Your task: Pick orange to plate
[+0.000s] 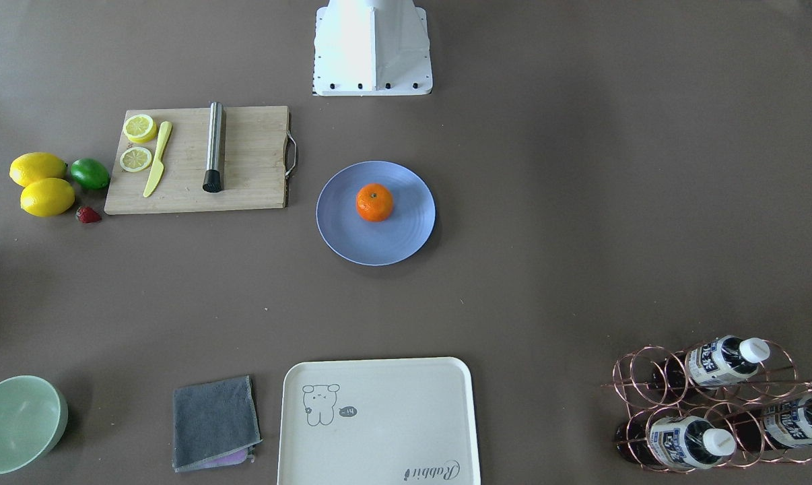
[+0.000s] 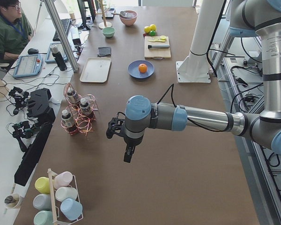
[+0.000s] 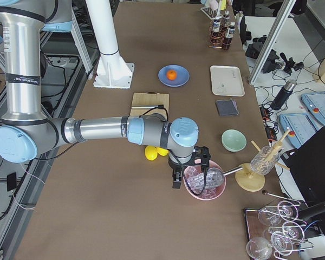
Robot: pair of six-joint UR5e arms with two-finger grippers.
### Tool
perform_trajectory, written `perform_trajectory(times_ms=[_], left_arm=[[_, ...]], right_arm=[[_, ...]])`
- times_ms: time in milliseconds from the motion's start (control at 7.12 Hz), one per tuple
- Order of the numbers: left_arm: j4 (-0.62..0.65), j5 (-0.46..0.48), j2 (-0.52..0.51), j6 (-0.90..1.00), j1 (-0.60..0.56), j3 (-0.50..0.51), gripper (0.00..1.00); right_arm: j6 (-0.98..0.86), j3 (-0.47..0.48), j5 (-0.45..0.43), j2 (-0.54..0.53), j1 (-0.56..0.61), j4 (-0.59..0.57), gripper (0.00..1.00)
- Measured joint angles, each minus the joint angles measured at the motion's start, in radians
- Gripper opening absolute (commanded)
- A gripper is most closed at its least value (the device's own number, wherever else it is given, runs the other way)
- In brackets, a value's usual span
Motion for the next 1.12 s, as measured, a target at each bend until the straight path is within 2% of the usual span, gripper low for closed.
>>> perform_trajectory(times_ms=[562, 1124], left_arm=[[0.0, 0.0, 0.048, 0.001, -0.004, 0.024, 0.98], [-0.001, 0.003, 0.049, -0.001, -0.01, 0.026, 0.98]], right_arm=[[0.009, 0.0, 0.003, 0.023, -0.014, 0.0, 1.0], [0.011, 0.001, 0.007, 0.033, -0.017, 0.0, 1.0]])
